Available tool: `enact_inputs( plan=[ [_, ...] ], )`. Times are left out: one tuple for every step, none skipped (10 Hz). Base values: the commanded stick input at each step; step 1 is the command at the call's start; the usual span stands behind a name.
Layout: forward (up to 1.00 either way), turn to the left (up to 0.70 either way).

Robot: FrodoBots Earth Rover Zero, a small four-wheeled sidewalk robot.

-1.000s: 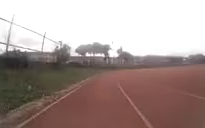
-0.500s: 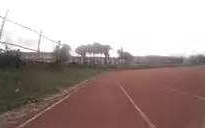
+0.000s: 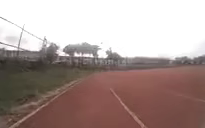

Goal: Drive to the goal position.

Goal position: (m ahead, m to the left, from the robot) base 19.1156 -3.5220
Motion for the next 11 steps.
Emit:
enact_inputs(
  plan=[
    [1.0, 0.0],
    [1.0, 0.0],
    [1.0, 0.0],
    [1.0, 0.0],
    [1.0, 0.0],
    [1.0, 0.0],
    [1.0, 0.0],
    [1.0, 0.0],
    [1.0, 0.0],
    [1.0, 0.0],
    [1.0, 0.0]
  ],
)
